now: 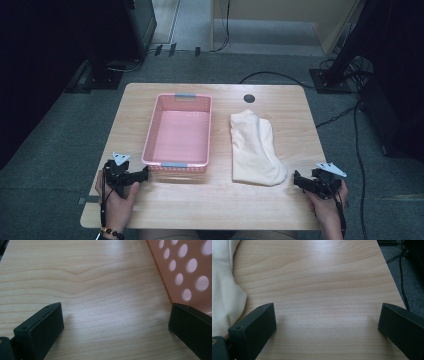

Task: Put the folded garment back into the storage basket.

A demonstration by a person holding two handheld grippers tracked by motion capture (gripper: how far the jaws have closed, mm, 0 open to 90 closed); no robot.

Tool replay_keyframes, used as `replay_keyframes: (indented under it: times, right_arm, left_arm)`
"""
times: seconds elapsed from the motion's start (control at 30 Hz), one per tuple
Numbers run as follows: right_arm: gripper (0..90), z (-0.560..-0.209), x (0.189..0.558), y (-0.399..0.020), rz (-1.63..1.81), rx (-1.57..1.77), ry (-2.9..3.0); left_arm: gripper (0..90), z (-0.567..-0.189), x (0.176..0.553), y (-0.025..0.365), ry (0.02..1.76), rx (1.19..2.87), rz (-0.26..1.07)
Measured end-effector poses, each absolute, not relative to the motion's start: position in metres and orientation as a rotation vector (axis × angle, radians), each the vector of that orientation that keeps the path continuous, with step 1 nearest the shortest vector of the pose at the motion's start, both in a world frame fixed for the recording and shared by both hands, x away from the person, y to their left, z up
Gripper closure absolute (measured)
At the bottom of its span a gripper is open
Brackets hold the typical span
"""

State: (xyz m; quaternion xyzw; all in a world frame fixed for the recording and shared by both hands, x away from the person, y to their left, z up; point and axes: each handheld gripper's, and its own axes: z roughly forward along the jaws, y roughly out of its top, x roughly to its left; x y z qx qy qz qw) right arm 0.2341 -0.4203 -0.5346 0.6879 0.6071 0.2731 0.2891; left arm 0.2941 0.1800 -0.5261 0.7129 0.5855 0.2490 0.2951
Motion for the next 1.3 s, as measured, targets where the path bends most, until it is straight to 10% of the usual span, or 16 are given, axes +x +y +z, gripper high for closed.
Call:
replay_keyframes:
  times: [1.3]
  right_arm:
    - [4.9, -0.487, 0.285, -0.322, 0.900, 1.687, 1.753]
  left_arm:
    - [0.0, -0.526, 0.294, 0.180, 1.563, 1.894, 0.667]
